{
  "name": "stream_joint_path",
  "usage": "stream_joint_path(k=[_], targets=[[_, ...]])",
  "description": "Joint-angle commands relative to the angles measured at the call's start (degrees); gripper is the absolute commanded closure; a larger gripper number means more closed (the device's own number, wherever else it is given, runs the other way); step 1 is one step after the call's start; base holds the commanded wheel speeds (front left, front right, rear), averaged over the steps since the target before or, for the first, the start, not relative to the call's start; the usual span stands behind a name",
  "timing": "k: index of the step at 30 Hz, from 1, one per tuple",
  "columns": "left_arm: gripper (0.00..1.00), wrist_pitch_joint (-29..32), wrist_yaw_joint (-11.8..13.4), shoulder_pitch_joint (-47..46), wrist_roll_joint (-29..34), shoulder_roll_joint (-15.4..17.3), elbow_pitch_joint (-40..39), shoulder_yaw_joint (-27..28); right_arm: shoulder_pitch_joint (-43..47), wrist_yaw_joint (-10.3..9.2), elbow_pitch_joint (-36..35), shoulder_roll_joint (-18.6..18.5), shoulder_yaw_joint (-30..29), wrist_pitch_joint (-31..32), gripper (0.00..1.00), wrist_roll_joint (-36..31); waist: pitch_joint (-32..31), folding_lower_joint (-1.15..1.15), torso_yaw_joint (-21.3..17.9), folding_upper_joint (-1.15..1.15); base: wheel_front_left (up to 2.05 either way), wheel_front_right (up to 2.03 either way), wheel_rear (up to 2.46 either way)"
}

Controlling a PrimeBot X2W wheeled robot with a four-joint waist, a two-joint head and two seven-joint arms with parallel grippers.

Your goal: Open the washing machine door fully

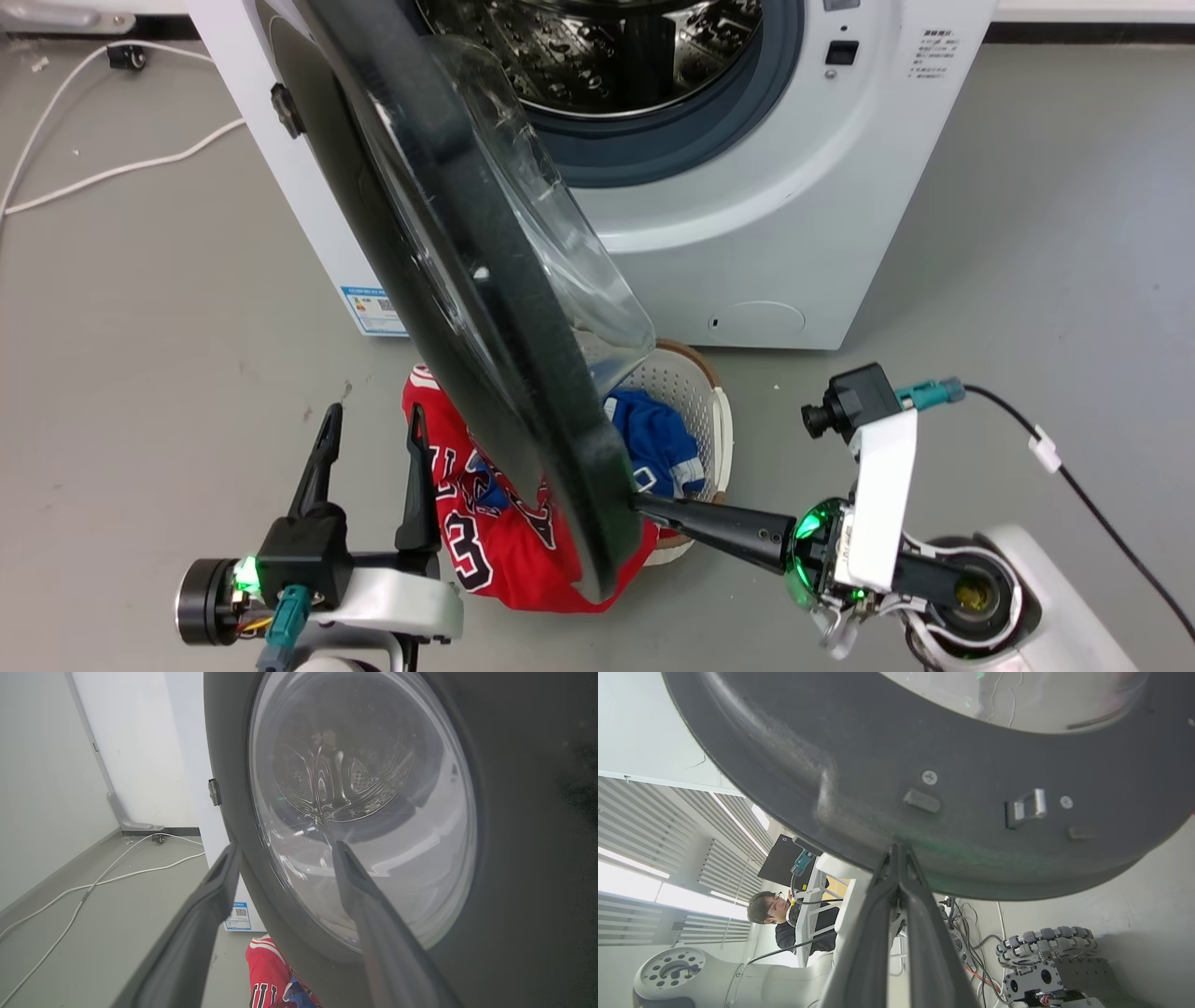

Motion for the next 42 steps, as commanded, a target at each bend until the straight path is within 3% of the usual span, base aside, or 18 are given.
stream_joint_path(k=[1,9,10,11,12,13,14,24,29,31,33,35,42], targets=[[0.00,-0.2,-0.1,1.1,0.4,-0.1,0.0,0.0,1.5,0.16,-0.3,0.4,-0.3,-0.4,1.00,0.3,-0.5,0.01,-0.1,0.00,0.00,0.00,0.00],[0.00,-0.2,0.0,2.9,0.4,-0.1,0.3,0.4,7.2,0.16,-3.8,0.8,-4.5,-5.7,1.00,-0.4,-3.8,0.01,-0.7,0.00,0.00,0.00,0.00],[0.00,-0.2,0.1,3.3,0.3,-0.1,0.4,0.4,8.0,0.16,-4.6,0.7,-5.3,-6.7,0.95,-0.6,-4.3,0.01,-0.8,0.00,0.00,0.00,0.00],[0.00,-0.2,0.2,3.6,0.3,-0.1,0.4,0.4,8.8,0.16,-5.3,0.7,-6.3,-7.8,0.67,-0.8,-4.9,0.01,-0.9,0.00,0.00,0.00,0.00],[0.00,-0.2,0.2,3.6,0.3,-0.1,0.4,0.4,8.8,0.16,-5.3,0.7,-6.3,-7.8,0.67,-0.8,-4.9,0.01,-0.9,0.00,0.00,0.00,0.00],[0.00,-0.2,0.2,4.0,0.2,-0.1,0.4,0.4,9.4,0.16,-6.1,0.7,-7.2,-9.1,0.12,-1.4,-5.3,0.01,-1.1,0.00,0.00,0.00,0.00],[0.00,-0.2,0.2,4.4,0.2,-0.1,0.3,0.5,10.0,0.16,-7.0,0.5,-7.8,-10.4,0.00,-2.4,-5.8,0.01,-1.3,0.00,0.00,0.00,0.00],[0.00,-0.2,0.7,6.4,-0.1,-0.1,-0.2,1.0,14.2,0.16,-15.2,1.6,-16.4,-28.8,0.00,-12.1,-7.7,0.01,-3.0,0.00,0.00,0.00,0.00],[0.00,-0.2,0.7,6.7,0.0,-0.1,-0.3,1.3,15.1,0.16,-15.9,-1.1,-16.0,-44.7,0.00,-27.3,-7.9,0.01,-3.7,0.00,0.00,0.00,0.00],[0.00,-0.2,0.6,6.8,0.0,-0.1,-0.3,1.4,15.0,0.16,-15.0,-4.4,-14.0,-51.2,0.00,-36.8,-7.9,0.01,-3.8,0.00,0.00,0.00,0.00],[0.00,-0.2,0.6,6.8,0.1,-0.1,-0.3,1.4,16.0,0.12,-13.2,-3.6,-12.4,-56.7,0.00,-42.1,-8.0,0.01,-3.9,0.00,0.00,0.00,0.00],[0.00,-0.2,0.5,6.9,0.2,-0.1,-0.4,1.6,15.8,0.09,-12.1,-4.0,-12.4,-59.1,0.00,-48.4,-8.1,0.01,-4.0,0.00,0.00,0.00,0.00],[0.00,-0.2,0.7,6.9,-0.1,-0.1,-0.6,1.4,18.1,0.08,-12.9,1.4,-18.9,-59.9,0.00,-69.5,-7.9,0.01,-4.2,0.00,0.00,0.00,0.00]])
